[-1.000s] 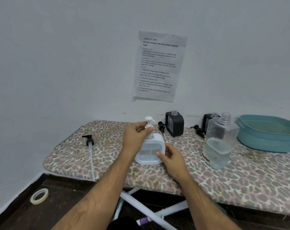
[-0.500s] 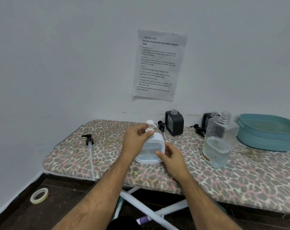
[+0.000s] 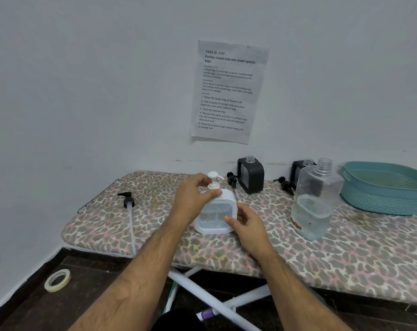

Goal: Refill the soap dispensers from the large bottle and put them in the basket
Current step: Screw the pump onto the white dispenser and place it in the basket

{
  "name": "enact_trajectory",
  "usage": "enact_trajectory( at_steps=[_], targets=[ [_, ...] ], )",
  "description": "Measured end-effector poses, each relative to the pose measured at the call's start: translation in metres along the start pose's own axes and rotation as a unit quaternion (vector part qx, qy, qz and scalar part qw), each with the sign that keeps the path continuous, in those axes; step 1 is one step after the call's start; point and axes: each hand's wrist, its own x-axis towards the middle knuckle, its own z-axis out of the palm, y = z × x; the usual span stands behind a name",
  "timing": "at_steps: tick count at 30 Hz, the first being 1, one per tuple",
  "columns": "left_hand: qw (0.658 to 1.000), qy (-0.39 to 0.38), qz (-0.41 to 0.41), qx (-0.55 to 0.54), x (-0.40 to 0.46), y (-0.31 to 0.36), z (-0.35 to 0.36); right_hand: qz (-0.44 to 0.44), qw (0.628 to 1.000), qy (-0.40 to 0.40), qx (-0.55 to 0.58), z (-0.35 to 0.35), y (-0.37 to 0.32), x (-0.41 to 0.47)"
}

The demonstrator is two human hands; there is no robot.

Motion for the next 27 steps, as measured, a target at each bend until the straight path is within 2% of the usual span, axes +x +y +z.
enact_trajectory(
  at_steps=[6,9,14,18,20,27],
  targets=[
    [0.997,-0.069,0.01,0.011,0.007,0.0,-0.012,0.005,1.0,0.002,0.0,0.0,-0.001,0.0],
    [0.997,-0.08,-0.004,0.005,0.005,-0.001,-0.014,0.005,1.0,0.001,-0.003,0.0,-0.001,-0.001],
    [0.998,-0.06,-0.015,0.014,0.004,0.004,-0.008,-0.004,1.0,0.0,0.001,0.0,-0.003,-0.002],
    [0.999,0.024,-0.004,0.048,0.001,0.012,0.005,-0.005,1.0,-0.001,0.007,0.0,-0.005,-0.003],
    [0.998,0.04,0.007,0.051,0.0,0.014,0.009,-0.004,1.0,-0.002,0.011,0.0,-0.005,-0.003],
    [0.999,0.008,-0.027,-0.034,0.001,0.009,0.003,0.002,1.0,0.0,0.01,0.0,-0.002,-0.001]
  ],
)
